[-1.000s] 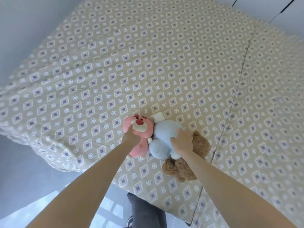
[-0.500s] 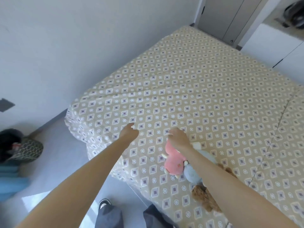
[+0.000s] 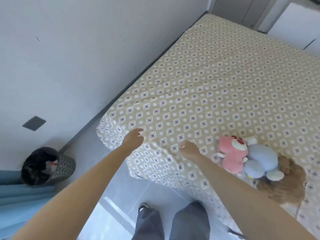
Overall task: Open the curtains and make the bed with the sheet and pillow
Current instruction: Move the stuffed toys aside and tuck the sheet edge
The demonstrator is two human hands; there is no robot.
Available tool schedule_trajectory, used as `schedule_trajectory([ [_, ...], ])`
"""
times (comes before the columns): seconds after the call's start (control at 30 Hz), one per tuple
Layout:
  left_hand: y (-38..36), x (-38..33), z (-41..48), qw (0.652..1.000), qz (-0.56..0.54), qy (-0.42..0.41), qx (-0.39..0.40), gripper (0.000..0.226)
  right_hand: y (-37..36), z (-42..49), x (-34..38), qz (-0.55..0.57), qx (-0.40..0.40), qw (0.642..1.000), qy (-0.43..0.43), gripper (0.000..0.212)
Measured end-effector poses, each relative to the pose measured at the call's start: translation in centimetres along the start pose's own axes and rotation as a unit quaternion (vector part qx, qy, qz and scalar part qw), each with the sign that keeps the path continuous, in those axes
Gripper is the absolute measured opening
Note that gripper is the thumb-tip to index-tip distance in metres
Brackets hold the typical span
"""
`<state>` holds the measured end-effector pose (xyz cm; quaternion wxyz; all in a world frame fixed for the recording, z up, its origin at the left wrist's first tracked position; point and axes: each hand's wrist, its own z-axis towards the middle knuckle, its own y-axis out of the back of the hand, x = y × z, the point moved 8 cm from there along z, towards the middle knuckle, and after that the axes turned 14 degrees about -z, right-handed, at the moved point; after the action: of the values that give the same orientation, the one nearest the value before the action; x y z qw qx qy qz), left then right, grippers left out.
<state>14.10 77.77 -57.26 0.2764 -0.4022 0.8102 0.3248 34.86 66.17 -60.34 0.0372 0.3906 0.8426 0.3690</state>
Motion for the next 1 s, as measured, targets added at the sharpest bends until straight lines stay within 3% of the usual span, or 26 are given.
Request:
schedule_trajectory([
  [0.2,1.2,0.9,3.5,0.989,0.126,-0.047,0.059,0.049,-3.3,3.9,2.4,-0.027,0.019,0.999,-0.015,0.045],
  [0.53,-3.9,5.2,14.8,0.935,0.289,-0.092,0.186,0.053,-9.3,12.7,2.3,-0.065,0.060,0.994,-0.061,0.063],
  [0.87,-7.5,11.2,22.2,0.796,0.512,-0.068,0.314,0.063,-19.0,15.6,3.6,-0.007,0.166,0.984,-0.059,0.084],
  [1.0,-4.9,14.2,22.6,0.731,0.585,-0.003,0.352,0.061,-20.0,15.5,3.6,-0.036,0.182,0.980,-0.071,0.074],
])
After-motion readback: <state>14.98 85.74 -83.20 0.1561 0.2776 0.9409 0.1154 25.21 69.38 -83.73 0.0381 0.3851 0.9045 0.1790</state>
